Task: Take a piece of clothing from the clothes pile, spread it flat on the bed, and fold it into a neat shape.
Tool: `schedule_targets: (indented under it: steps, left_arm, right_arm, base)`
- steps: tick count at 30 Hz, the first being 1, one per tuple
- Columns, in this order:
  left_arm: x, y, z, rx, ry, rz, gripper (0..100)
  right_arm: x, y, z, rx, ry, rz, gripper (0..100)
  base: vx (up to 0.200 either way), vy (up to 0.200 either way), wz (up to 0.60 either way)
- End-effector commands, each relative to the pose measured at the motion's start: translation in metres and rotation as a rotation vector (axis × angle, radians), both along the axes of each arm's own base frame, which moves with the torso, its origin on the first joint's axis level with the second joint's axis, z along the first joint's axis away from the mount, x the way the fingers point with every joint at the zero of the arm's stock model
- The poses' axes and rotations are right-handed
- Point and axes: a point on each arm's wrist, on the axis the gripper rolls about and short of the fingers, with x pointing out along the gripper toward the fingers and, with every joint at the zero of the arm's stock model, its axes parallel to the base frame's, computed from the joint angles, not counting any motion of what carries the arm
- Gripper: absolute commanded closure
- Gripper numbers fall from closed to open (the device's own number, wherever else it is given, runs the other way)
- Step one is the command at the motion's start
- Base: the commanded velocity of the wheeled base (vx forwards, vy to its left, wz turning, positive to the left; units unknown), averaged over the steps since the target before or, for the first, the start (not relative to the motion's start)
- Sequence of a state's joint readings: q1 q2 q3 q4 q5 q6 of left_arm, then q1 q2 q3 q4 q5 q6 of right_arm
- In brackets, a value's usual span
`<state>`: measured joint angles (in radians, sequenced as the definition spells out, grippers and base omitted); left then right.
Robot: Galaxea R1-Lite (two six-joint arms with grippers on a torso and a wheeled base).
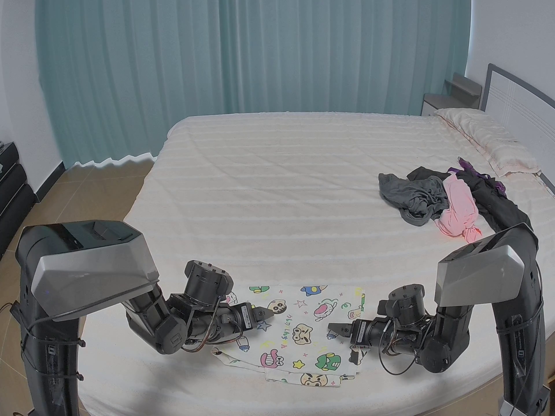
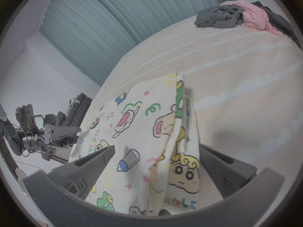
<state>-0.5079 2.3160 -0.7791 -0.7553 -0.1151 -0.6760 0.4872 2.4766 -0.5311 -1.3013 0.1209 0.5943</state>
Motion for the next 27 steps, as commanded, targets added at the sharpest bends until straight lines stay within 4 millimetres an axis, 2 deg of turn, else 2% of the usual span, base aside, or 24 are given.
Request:
schedule_targets:
  steps: [1, 3, 4, 5, 12, 19, 21, 27]
  left_arm:
    - [-0.002, -0.008, -0.002, -0.003, 0.002, -0.020, 0]
    - [-0.004, -0.009, -0.003, -0.002, 0.004, -0.026, 0]
    - [-0.004, -0.009, -0.003, -0.003, 0.005, -0.025, 0]
    - [-0.006, -0.009, -0.002, 0.000, 0.009, -0.026, 100]
    - [-0.006, -0.009, -0.002, -0.001, 0.008, -0.026, 100]
    - [-0.008, -0.008, -0.002, -0.024, 0.032, 0.007, 100]
    - [-0.009, -0.007, 0.005, -0.065, 0.048, 0.049, 100]
    - [-0.011, -0.007, 0.015, -0.119, 0.065, 0.100, 100]
  right_arm:
    - [0.003, 0.009, 0.000, 0.013, -0.005, 0.028, 0]
    - [0.004, 0.011, 0.000, 0.025, 0.008, 0.040, 0]
    - [0.005, 0.012, 0.000, 0.026, 0.007, 0.041, 100]
    - [0.004, 0.012, -0.001, 0.029, 0.021, 0.051, 100]
    - [0.007, 0.014, 0.001, 0.043, 0.025, 0.058, 100]
    - [0.007, 0.013, 0.010, 0.163, 0.019, -0.002, 100]
    - [0.005, 0.010, 0.020, 0.250, 0.012, -0.023, 100]
    - [-0.004, 0.003, 0.028, 0.277, 0.033, -0.030, 100]
  base:
    - [0.000, 0.000, 0.00]
    - [0.000, 0.000, 0.00]
    - [0.000, 0.000, 0.00]
    - [0.000, 0.000, 0.00]
    - [0.000, 0.000, 0.00]
    - [0.000, 0.000, 0.00]
    - [0.000, 0.000, 0.00]
    - [0.000, 0.000, 0.00]
